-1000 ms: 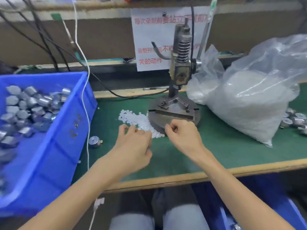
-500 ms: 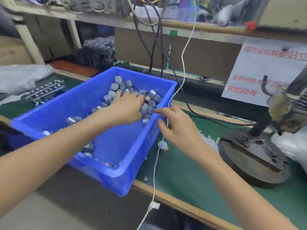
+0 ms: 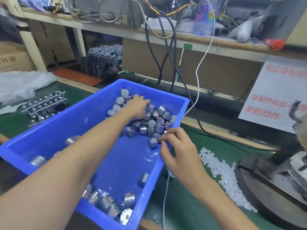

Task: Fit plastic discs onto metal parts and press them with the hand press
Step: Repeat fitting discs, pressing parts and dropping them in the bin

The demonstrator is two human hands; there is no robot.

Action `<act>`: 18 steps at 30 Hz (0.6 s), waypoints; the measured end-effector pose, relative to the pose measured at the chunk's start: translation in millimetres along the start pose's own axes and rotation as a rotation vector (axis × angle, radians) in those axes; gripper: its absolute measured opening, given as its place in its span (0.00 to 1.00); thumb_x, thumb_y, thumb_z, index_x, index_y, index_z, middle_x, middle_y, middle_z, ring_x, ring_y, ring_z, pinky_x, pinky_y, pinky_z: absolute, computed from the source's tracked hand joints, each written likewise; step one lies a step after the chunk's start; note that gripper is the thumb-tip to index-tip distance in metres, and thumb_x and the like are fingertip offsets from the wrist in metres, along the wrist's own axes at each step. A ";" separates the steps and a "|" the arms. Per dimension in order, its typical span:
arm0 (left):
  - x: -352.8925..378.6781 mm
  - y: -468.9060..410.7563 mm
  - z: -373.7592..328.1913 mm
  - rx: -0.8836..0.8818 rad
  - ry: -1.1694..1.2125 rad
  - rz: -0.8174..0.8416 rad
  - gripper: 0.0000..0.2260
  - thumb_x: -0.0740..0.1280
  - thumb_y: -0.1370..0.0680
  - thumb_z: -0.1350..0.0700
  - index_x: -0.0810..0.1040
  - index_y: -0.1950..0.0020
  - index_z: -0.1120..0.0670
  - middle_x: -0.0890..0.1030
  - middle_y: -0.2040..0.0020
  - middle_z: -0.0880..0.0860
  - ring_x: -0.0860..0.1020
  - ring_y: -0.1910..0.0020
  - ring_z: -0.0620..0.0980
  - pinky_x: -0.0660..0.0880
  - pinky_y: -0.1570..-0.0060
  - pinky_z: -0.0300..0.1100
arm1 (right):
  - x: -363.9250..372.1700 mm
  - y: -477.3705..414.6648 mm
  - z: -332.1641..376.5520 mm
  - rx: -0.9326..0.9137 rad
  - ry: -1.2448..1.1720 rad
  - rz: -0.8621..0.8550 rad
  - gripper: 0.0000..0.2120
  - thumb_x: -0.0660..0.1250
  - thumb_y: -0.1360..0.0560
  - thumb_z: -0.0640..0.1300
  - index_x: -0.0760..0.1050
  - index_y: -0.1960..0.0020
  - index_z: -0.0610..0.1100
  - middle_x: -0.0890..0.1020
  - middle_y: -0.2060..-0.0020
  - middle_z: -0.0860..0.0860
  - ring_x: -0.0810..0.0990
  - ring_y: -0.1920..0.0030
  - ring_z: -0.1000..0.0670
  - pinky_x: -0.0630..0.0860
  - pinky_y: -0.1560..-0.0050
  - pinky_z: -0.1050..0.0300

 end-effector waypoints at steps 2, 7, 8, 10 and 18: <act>7.7 -3.7 -7.3 -0.003 -0.098 -0.065 0.14 0.65 0.24 0.55 0.70 0.41 0.57 0.74 0.43 0.57 0.68 0.39 0.58 0.68 0.53 0.48 | 1.0 -2.0 -1.7 -0.011 -0.003 -0.015 0.08 0.62 0.27 0.40 0.78 0.58 0.37 0.76 0.56 0.47 0.76 0.58 0.48 0.71 0.57 0.60; 9.1 5.2 -8.5 0.006 -0.129 -0.026 0.14 0.63 0.25 0.64 0.66 0.41 0.60 0.74 0.45 0.59 0.69 0.42 0.59 0.66 0.61 0.48 | 2.2 -3.1 -5.3 -0.023 -0.025 -0.037 0.07 0.63 0.27 0.38 0.77 0.59 0.36 0.76 0.57 0.47 0.76 0.58 0.48 0.71 0.57 0.61; 7.7 9.8 -9.7 0.009 -0.105 -0.020 0.14 0.63 0.25 0.64 0.66 0.41 0.60 0.74 0.45 0.59 0.69 0.43 0.59 0.67 0.60 0.49 | 2.2 -2.4 -5.2 -0.023 -0.029 -0.042 0.07 0.63 0.27 0.38 0.77 0.59 0.36 0.76 0.57 0.47 0.76 0.59 0.49 0.70 0.57 0.62; -2.0 22.2 -14.3 0.002 0.043 -0.056 0.15 0.64 0.25 0.63 0.66 0.39 0.60 0.75 0.45 0.60 0.70 0.43 0.59 0.69 0.55 0.49 | 2.0 -1.5 -5.6 -0.022 -0.060 -0.042 0.06 0.64 0.26 0.38 0.77 0.59 0.36 0.76 0.57 0.47 0.75 0.59 0.50 0.69 0.57 0.65; -90.8 110.7 -92.4 0.022 1.161 -0.008 0.10 0.71 0.27 0.58 0.75 0.48 0.53 0.80 0.58 0.50 0.79 0.63 0.46 0.76 0.60 0.37 | -15.4 0.9 -15.9 0.222 -0.440 -0.073 0.28 0.68 0.25 0.41 0.62 0.29 0.52 0.75 0.46 0.58 0.75 0.65 0.58 0.71 0.61 0.71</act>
Point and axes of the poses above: each hand's wrist, its own y-axis away from the middle knuckle, its own x-axis out of the palm, z = x × y, the point moved 2 cm from there along -y, towards the middle knuckle
